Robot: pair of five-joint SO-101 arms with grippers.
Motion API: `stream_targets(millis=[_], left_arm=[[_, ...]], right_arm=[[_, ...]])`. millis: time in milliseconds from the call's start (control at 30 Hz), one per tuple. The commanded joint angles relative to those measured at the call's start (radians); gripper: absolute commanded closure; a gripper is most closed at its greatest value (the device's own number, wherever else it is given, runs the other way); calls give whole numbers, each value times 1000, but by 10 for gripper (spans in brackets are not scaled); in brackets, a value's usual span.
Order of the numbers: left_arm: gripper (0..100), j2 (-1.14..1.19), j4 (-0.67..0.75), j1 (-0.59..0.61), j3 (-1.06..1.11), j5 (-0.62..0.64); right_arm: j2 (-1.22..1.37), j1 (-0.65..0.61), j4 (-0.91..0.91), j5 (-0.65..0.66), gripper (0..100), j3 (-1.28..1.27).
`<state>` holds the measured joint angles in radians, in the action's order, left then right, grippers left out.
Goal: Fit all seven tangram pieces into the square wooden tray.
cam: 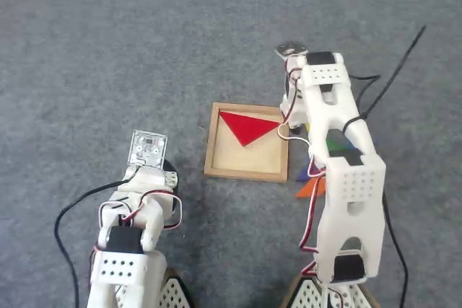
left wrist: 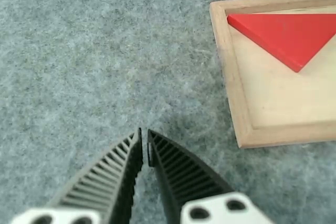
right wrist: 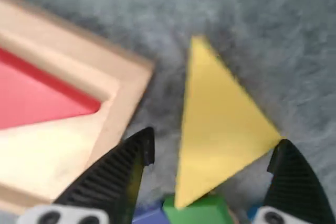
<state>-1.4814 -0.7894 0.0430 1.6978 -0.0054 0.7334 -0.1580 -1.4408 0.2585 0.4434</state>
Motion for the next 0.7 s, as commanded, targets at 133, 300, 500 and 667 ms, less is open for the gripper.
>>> stream_targets(millis=[133,300,500,667], left_arm=[[985,-14,-8,5,-8,5],[985,-14,-8,5,-8,5],[985,-14,-8,5,-8,5],[985,-14,-8,5,-8,5]], right_arm=[[-2,67,76,46,653,28],[30,64,96,95,656,28],[56,65,87,130,693,40],[58,61,48,127,802,40]])
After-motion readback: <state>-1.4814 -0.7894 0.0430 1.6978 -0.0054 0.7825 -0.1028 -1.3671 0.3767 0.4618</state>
